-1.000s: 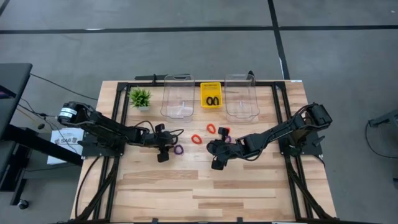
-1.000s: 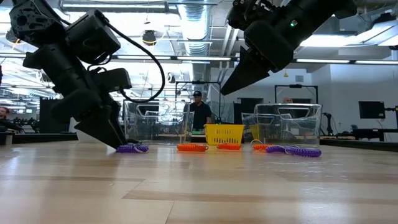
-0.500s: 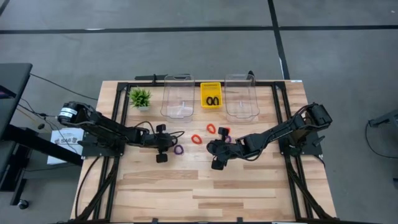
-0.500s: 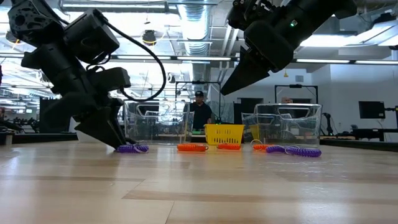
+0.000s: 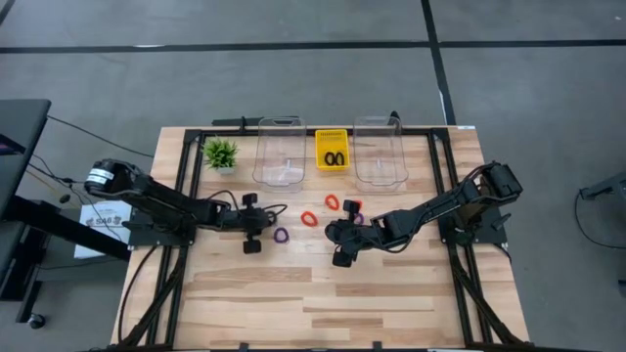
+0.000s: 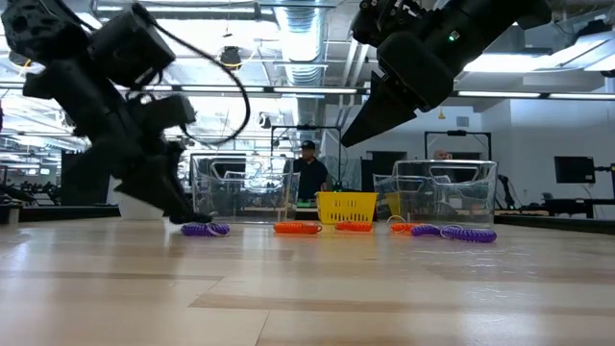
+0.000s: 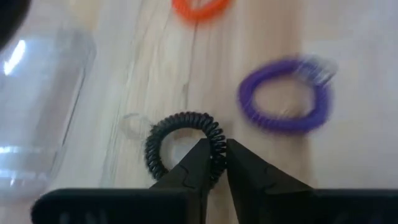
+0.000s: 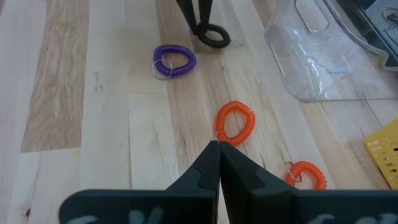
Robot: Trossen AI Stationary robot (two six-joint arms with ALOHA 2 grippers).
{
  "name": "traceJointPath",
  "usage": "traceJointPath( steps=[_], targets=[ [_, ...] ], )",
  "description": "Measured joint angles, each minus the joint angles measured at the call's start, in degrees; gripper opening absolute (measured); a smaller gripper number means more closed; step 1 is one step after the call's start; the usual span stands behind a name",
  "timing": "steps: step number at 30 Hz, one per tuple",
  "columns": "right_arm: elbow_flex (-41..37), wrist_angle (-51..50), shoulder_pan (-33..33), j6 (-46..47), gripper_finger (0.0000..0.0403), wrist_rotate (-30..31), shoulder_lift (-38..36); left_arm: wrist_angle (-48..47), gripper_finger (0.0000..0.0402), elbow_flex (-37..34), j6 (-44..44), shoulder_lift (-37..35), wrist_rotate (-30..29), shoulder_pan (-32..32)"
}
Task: Sort spring keychains
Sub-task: Put the black spring keychain into the yellow bin
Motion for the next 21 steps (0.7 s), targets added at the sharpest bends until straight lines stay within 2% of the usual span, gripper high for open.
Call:
traceJointPath(
  steps=[10, 21],
  targets=[
    [0.0, 0.3, 0.0, 0.0, 0.0001, 0.0, 0.0, 0.9, 0.0044, 0.1, 0.0, -7.6, -0.9, -4.7],
    [0.0, 8.5, -0.2, 0.0, 0.0001, -2.0, 0.5, 3.6, 0.0044, 0.2, 0.0, -12.4, -0.7, -8.4]
  ],
)
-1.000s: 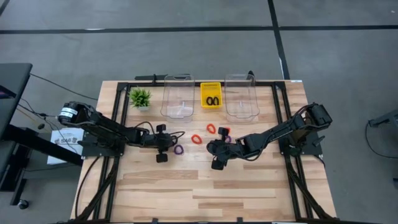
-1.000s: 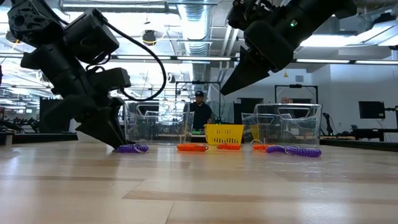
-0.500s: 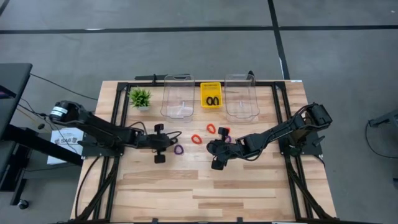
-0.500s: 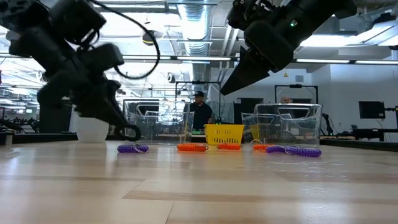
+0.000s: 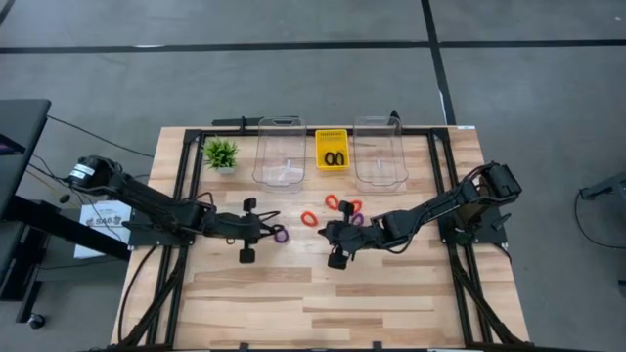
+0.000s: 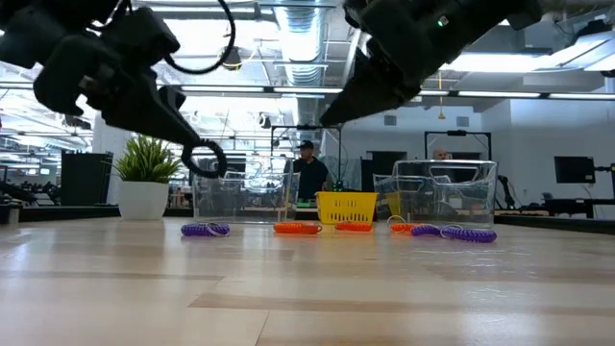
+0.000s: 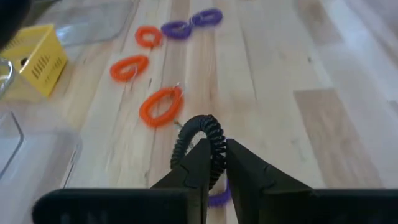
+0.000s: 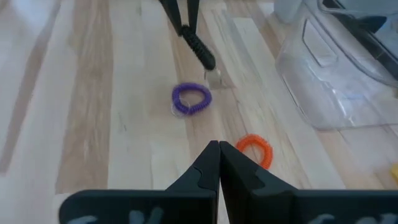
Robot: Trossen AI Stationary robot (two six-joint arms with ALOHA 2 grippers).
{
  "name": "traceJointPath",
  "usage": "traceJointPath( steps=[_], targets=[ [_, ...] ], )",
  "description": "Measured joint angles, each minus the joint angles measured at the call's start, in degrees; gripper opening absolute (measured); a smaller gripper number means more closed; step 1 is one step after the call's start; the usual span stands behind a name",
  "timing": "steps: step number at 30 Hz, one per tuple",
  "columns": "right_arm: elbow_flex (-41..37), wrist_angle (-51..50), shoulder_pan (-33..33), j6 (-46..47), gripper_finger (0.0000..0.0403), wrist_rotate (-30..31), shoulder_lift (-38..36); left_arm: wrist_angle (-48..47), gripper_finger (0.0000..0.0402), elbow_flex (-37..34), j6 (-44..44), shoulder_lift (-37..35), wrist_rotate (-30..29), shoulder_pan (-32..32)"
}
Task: Sort spring keychains
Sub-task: Put the black spring keychain into the yellow bin
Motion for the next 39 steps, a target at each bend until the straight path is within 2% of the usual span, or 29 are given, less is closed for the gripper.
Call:
traceJointPath(
  steps=[9, 15, 23, 28, 33, 39],
  targets=[
    [0.0, 1.8, 0.0, 0.0, 0.0001, -1.9, 0.0, 5.4, 0.0045, 0.1, 0.0, 0.0, 0.1, -0.2],
    [0.0, 1.9, 0.1, 0.0, 0.0001, -4.3, 0.0, 9.2, 0.0045, 0.1, 0.0, 0.0, 4.3, -0.2],
    [0.0, 2.0, 0.1, -0.1, 0.0003, -4.9, 0.0, 11.3, 0.0045, 0.1, 0.0, 0.0, 6.1, -0.2],
    [0.0, 4.4, 0.1, -2.0, 0.0036, -5.0, 2.2, 11.4, 0.0045, 0.1, 0.0, 0.0, 6.1, -0.2],
    [0.0, 11.7, -1.1, -5.0, 0.0080, -5.0, 7.4, 11.9, 0.0045, 0.1, 0.0, 0.0, 6.1, -0.2],
    [1.9, 17.0, -3.6, -5.6, 0.0102, -6.1, 12.0, 12.2, 0.0045, 0.1, 0.0, 0.7, 6.1, -0.2]
  ],
)
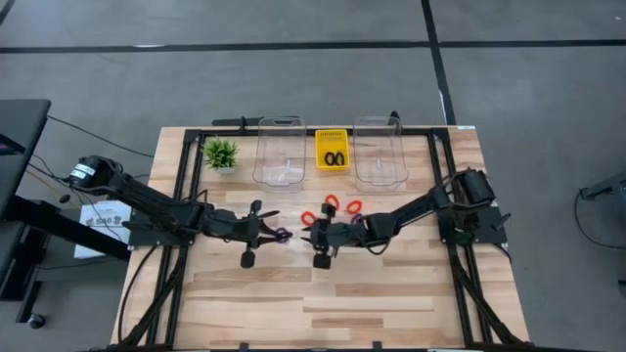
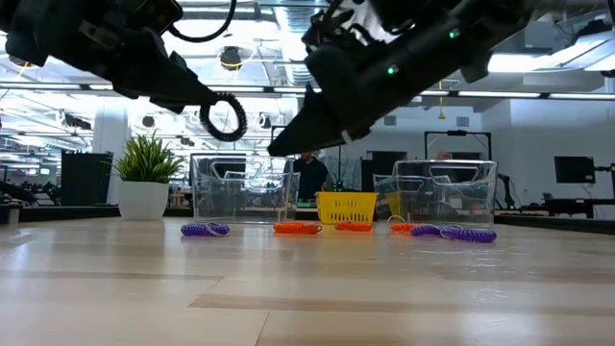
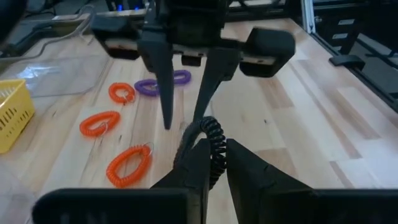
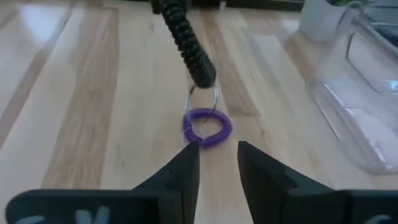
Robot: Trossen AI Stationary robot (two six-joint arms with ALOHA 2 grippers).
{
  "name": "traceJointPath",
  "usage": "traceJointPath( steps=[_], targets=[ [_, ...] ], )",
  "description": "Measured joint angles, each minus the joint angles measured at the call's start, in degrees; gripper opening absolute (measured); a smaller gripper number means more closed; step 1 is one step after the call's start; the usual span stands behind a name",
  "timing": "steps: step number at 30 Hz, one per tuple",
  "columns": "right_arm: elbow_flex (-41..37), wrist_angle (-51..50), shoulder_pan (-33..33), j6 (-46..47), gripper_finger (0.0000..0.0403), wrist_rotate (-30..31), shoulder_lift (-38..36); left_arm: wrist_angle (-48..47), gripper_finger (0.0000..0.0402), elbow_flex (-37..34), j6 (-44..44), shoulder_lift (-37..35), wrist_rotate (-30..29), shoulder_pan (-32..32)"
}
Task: Sort spring keychains
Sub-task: Put the black spring keychain into the yellow bin
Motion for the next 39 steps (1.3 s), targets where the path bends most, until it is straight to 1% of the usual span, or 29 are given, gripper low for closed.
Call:
traceJointPath(
  steps=[4, 25, 30, 36, 39],
  targets=[
    [0.9, 2.0, -0.5, 0.0, 0.0104, -3.4, 1.5, 0.5, 0.0045, 0.0, 0.0, 0.8, 0.0, 0.0],
    [1.4, 6.5, -0.4, -0.6, 0.0100, -3.5, 2.2, 0.8, 0.0045, 0.0, 0.0, 0.9, 0.0, 0.1],
    [1.3, 6.7, -0.4, -0.6, 0.0074, -3.5, 2.2, 0.8, 0.0045, 0.0, 0.0, 0.9, 0.0, 0.1],
    [1.3, 6.7, -0.5, -0.6, 0.0008, -3.5, 2.2, 0.8, 0.0045, 0.0, 0.0, 0.9, 0.0, 0.1],
    [1.3, 6.7, -0.5, -0.6, 0.0012, -3.5, 2.2, 0.8, 0.0045, 0.0, 0.0, 0.9, 0.0, 0.1]
  ],
)
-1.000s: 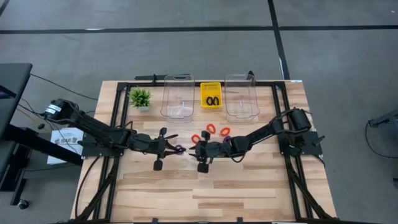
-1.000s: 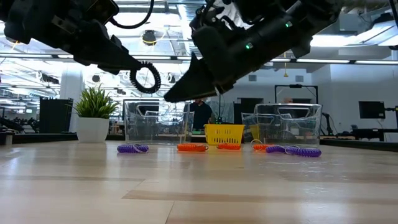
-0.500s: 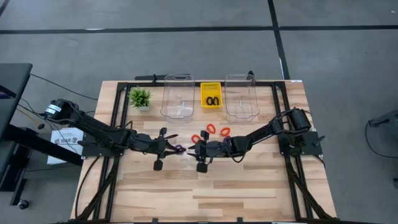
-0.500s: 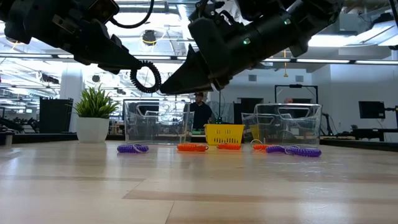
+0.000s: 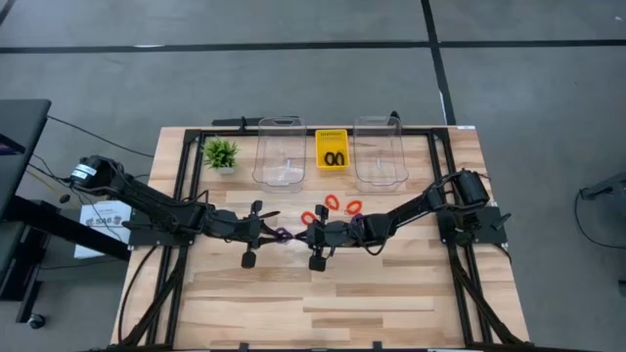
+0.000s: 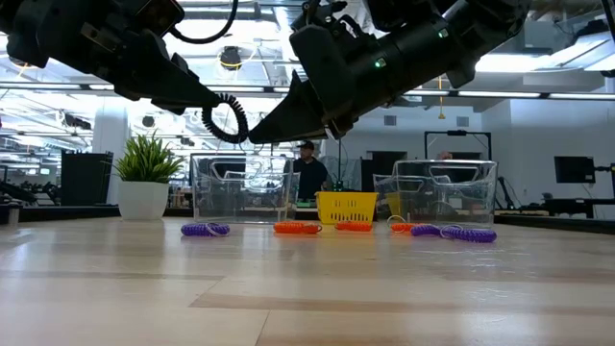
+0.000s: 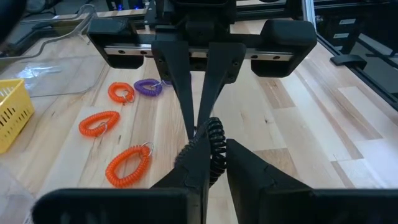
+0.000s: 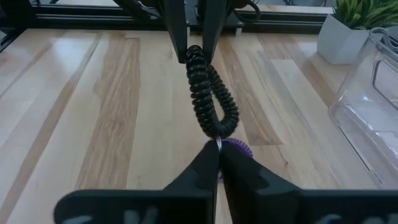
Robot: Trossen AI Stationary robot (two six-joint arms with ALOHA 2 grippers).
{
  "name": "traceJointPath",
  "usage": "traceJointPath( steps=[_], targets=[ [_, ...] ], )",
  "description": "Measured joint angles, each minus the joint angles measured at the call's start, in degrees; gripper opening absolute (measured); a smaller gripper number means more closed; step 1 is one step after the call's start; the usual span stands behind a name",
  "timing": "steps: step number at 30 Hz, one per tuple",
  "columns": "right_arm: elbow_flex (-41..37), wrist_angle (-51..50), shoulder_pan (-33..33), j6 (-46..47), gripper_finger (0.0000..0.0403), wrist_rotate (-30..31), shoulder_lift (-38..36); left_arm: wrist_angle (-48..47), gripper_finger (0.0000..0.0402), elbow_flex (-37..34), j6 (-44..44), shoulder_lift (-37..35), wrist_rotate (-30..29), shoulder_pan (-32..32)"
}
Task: Sort spring keychains
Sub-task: Put the black spring keychain into the yellow bin
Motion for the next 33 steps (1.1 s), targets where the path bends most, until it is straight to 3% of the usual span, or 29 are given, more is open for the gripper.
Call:
traceJointPath(
  steps=[15, 33],
  targets=[
    [0.0, 0.0, 0.0, -0.9, 0.0002, 0.0, 0.0, 0.1, 0.0051, 0.0, 0.0, 0.0, 0.0, 0.0],
    [0.0, -0.1, 0.0, -0.9, 0.0002, 0.0, 0.0, 0.9, 0.0137, 0.0, 0.0, 0.0, 0.0, 0.0]
  ],
)
